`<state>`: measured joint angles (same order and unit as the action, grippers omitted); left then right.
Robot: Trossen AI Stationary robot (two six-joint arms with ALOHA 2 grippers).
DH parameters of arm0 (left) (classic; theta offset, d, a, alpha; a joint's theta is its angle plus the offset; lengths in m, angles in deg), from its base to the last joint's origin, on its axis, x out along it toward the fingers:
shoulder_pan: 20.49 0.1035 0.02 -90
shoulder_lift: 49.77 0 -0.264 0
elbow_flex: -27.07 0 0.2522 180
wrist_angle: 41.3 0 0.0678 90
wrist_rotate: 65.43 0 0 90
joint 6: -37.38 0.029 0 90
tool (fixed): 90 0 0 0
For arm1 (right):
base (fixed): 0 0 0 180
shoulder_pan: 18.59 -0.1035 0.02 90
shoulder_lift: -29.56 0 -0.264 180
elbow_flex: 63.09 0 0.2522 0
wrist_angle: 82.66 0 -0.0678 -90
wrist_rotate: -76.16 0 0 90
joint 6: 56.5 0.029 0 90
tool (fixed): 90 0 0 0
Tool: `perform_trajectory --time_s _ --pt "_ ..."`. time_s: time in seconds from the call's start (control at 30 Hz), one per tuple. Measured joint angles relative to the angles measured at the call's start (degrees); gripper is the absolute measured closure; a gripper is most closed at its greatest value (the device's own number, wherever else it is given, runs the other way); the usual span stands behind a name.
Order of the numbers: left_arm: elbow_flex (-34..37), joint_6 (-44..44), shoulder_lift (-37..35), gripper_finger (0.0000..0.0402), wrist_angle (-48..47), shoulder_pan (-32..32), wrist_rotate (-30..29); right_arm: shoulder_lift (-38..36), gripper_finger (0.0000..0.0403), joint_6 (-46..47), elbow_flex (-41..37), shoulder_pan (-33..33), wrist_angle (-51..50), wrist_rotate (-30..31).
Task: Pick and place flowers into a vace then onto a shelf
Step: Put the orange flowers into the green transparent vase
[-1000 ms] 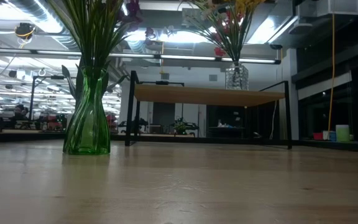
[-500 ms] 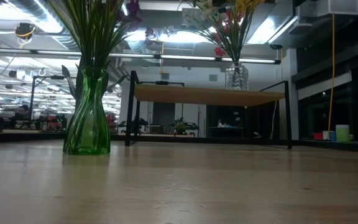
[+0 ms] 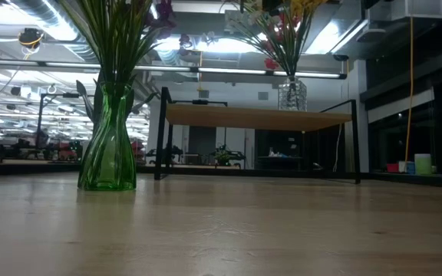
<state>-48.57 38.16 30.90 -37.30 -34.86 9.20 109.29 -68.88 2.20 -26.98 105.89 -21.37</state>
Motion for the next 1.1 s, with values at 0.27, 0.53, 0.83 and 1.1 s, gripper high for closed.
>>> perform_trajectory --time_s 0.27,0.53,0.83,1.1 --pt "0.0 0.0 -0.3 0.0355 -2.5 0.0 0.1 0.0 0.0395 0.1 0.0 0.0 -0.2 0.2" --pt "-0.1 1.8 -0.3 0.0394 -3.8 0.0 -0.1 0.0 0.0368 0.3 -0.1 0.0 -0.5 0.2" --pt "0.0 1.9 -0.6 0.0396 -3.1 -0.3 -0.3 -2.1 0.0324 0.0 0.0 -0.8 -1.9 0.0" --pt "0.0 2.1 -4.8 0.0397 -4.7 -2.0 -3.9 -7.8 0.0262 0.0 0.0 -1.2 -8.0 -0.1"
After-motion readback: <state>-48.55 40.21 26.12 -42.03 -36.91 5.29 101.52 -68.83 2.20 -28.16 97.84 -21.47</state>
